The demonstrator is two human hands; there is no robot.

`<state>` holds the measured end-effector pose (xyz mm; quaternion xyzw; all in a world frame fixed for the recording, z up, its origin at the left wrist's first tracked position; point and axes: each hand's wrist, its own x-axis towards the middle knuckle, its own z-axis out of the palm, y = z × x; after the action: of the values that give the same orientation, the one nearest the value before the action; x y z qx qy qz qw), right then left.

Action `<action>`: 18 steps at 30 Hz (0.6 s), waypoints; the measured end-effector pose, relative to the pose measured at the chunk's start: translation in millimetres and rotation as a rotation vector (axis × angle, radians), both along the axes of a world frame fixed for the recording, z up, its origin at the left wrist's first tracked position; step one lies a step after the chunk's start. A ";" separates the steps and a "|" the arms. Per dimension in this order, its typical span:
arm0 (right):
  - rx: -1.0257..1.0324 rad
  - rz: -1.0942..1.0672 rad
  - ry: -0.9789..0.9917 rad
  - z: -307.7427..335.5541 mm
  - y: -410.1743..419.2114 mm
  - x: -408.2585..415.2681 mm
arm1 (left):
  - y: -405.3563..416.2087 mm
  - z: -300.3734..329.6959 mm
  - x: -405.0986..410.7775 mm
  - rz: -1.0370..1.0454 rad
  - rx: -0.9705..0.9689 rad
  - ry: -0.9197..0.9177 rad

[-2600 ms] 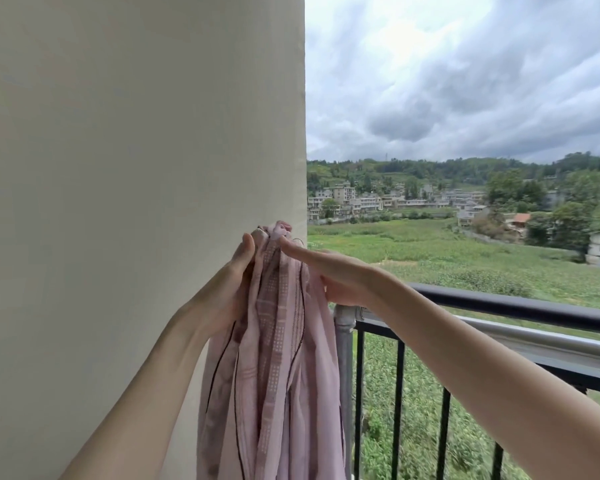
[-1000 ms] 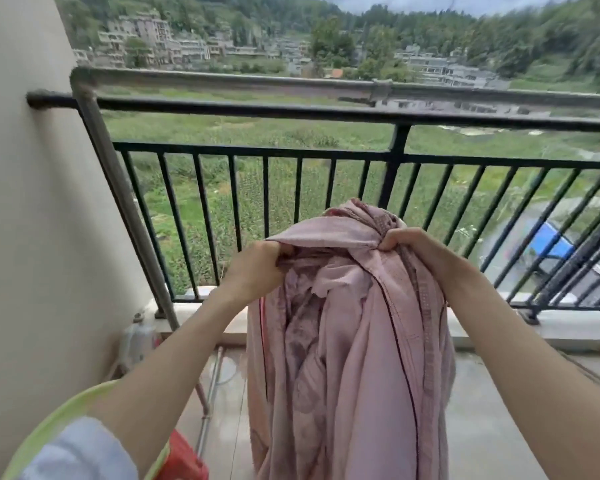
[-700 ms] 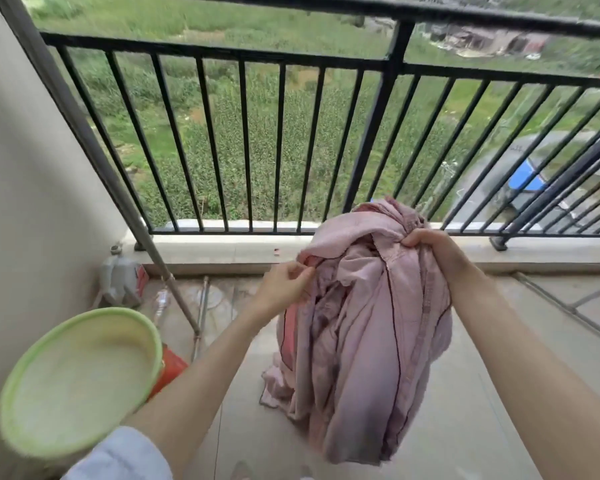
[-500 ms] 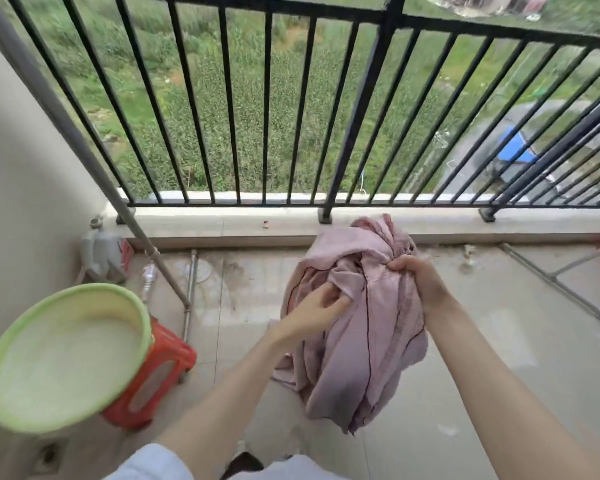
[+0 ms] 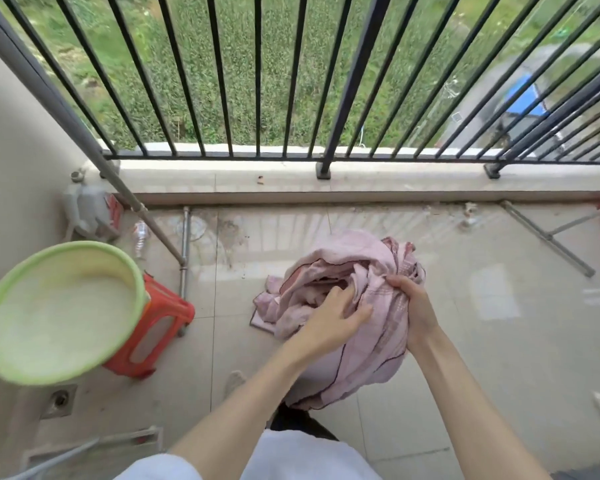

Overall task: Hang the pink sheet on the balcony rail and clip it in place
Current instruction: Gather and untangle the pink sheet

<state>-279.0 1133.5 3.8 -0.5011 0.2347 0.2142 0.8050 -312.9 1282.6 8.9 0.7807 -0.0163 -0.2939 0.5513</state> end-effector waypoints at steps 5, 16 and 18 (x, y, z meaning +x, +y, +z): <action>-0.010 0.058 0.144 -11.1 -7.4 -21.0 | -20.8 -5.7 -16.7 -0.099 0.007 -0.117; 0.221 -0.199 0.051 -14.5 14.8 -23.4 | -6.3 -13.8 -32.6 0.013 0.086 -0.245; 0.218 -0.207 0.005 -8.8 19.8 -15.4 | -3.5 -14.6 -34.3 0.137 0.056 -0.221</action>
<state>-294.3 1153.3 -4.9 -0.3833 0.2623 0.1555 0.8718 -347.3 1279.1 -5.8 0.8226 -0.0156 -0.1680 0.5430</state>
